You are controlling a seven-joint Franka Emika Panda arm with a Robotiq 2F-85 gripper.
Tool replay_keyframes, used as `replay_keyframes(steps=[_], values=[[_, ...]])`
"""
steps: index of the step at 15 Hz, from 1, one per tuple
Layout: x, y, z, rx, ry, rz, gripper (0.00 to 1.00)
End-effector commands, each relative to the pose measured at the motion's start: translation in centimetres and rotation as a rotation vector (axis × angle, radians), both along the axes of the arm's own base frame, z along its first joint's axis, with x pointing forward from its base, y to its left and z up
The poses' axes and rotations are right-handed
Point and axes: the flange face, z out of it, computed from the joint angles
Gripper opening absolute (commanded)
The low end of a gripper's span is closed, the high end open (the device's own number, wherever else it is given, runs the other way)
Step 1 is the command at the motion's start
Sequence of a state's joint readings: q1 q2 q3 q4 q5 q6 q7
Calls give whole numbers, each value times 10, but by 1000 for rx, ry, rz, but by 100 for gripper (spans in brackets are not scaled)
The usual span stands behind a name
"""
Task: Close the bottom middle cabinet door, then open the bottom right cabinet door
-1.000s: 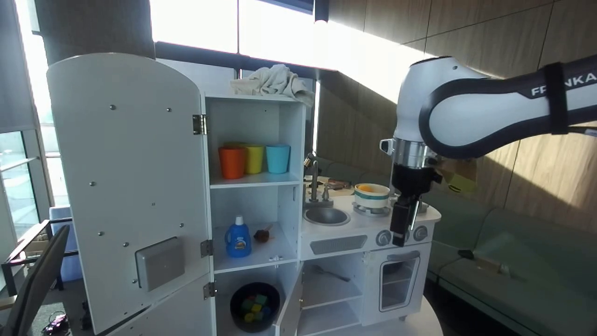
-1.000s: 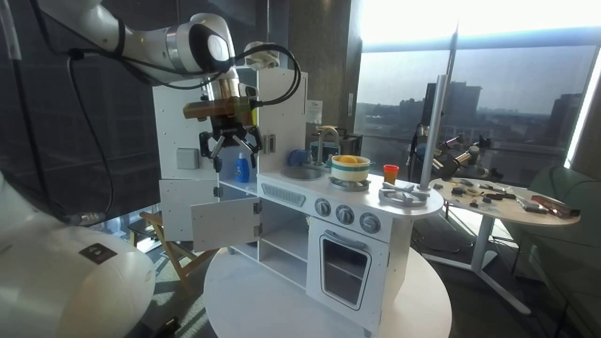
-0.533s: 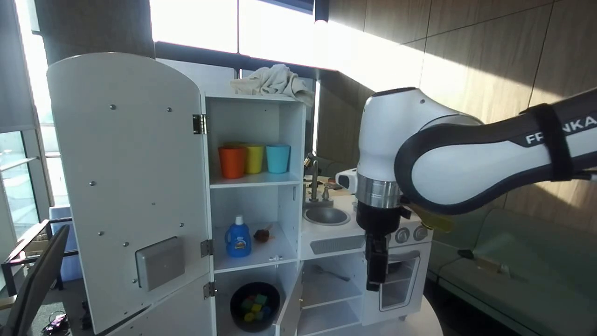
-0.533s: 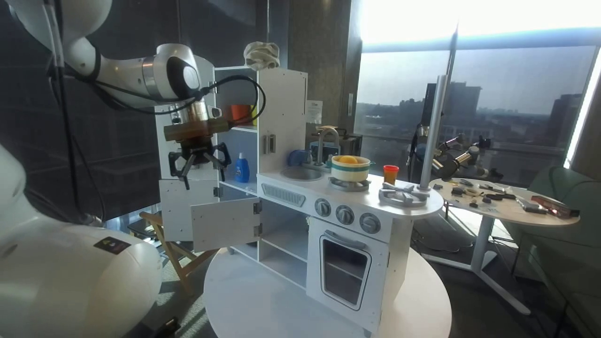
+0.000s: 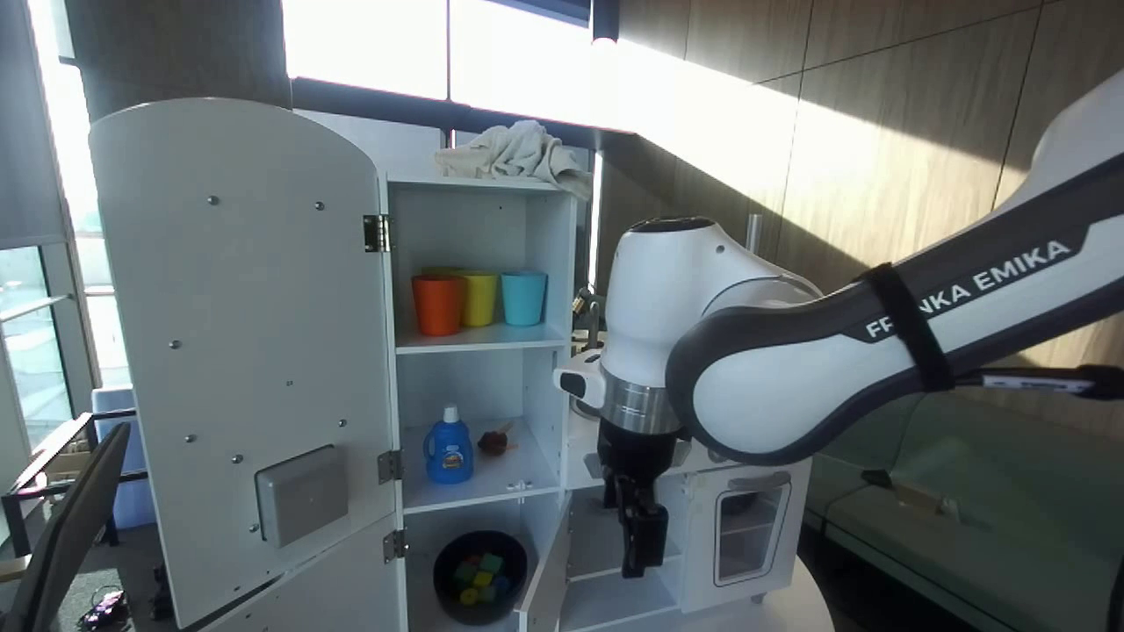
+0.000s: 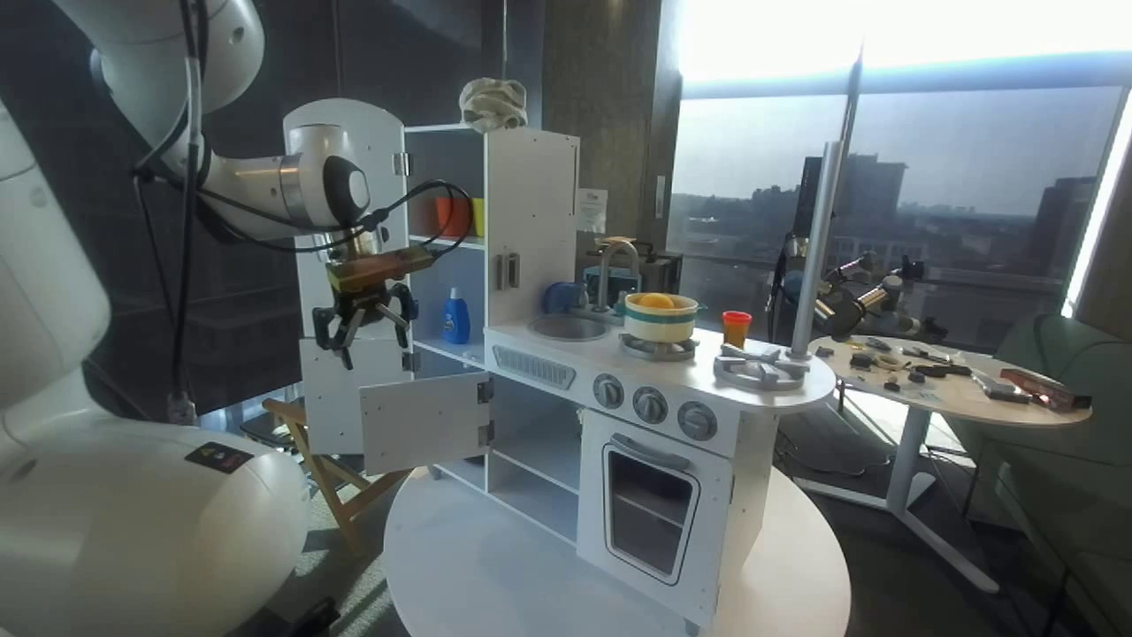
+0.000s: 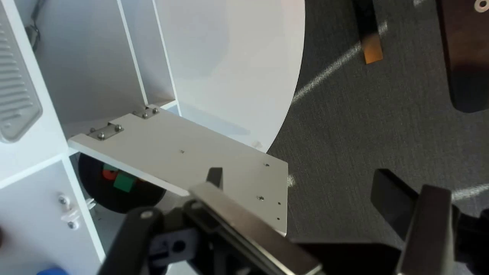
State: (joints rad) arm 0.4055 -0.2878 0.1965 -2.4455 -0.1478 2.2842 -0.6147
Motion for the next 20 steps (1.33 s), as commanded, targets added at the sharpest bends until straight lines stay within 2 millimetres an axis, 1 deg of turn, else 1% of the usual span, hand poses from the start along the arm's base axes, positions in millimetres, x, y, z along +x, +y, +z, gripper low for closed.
replay_keyframes(steps=[1, 4, 7, 9, 11, 12, 14, 18, 20], values=[[32, 25, 0, 32, -19, 69, 100], [45, 48, -12, 58, -29, 101, 100], [56, 68, -36, 74, -24, 117, 100], [63, 79, -50, 86, -14, 123, 100], [74, 85, -59, 93, -14, 111, 100], [79, 86, -63, 94, -9, 103, 100], [89, 82, -71, 83, 5, 67, 100], [107, 69, -84, 81, 27, 7, 100], [112, 64, -83, 85, 31, -26, 100]])
